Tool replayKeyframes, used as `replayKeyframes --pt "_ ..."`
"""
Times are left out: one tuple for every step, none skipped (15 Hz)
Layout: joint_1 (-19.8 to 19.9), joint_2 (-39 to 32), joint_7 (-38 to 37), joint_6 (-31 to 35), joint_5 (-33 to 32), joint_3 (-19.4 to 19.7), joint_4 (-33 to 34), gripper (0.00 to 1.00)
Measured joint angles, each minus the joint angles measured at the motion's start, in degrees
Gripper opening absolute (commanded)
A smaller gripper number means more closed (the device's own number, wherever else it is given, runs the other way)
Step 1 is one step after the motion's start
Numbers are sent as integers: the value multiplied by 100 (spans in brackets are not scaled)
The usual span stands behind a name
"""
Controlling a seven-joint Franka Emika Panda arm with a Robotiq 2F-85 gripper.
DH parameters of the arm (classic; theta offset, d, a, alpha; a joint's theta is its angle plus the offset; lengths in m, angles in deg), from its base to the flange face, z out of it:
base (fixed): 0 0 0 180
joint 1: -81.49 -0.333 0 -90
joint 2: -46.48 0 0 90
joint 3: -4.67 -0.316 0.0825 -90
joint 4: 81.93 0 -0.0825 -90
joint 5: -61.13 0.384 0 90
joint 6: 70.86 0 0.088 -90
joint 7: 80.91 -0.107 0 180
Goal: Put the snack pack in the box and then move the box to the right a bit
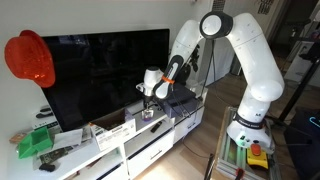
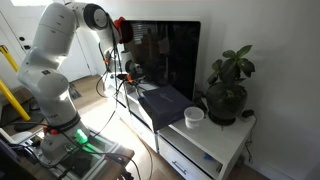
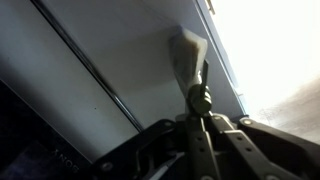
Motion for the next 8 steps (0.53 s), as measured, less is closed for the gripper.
replayKeyframes --pt "50 -5 10 0 27 -59 0 1" --pt "125 -14 42 -1 77 -153 -1 1" --pt "223 -23 92 -1 145 -275 -2 1" --pt "351 -29 164 -2 222 -429 -8 1" --pt "508 -29 266 -10 311 -622 -26 1" --pt "667 -19 370 -21 386 -814 -57 1" --pt "805 13 442 -52 444 -972 -101 1" --pt "920 71 494 -84 498 -1092 -160 1"
